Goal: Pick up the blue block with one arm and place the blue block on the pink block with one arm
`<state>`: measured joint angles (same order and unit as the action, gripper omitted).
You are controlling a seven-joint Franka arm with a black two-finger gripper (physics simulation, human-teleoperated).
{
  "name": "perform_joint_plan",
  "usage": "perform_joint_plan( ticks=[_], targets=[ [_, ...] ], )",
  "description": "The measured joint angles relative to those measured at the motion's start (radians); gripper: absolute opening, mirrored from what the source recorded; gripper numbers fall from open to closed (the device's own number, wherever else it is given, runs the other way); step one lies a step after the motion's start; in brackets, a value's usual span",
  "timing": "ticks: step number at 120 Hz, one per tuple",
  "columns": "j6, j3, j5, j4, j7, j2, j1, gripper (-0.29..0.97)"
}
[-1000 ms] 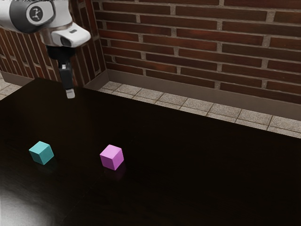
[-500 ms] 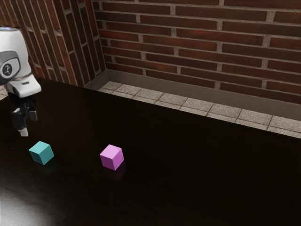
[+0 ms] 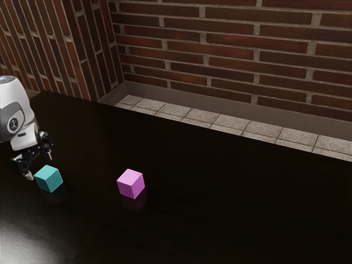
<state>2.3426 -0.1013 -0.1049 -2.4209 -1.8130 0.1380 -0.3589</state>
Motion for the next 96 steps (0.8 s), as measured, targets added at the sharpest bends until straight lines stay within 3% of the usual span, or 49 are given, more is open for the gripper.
perform_joint_plan(
  ticks=[22,42,63,96],
  targets=[
    [0.048,0.0,0.038,0.056,-0.091,-0.088,-0.017,0.68],
    [0.065,0.0,0.114,0.056,-0.149,-0.123,-0.075,0.68],
    [0.08,0.001,0.142,0.072,-0.195,-0.179,-0.13,0.68],
    [0.096,0.006,0.149,0.15,-0.245,-0.248,-0.063,0.68]
  ],
)
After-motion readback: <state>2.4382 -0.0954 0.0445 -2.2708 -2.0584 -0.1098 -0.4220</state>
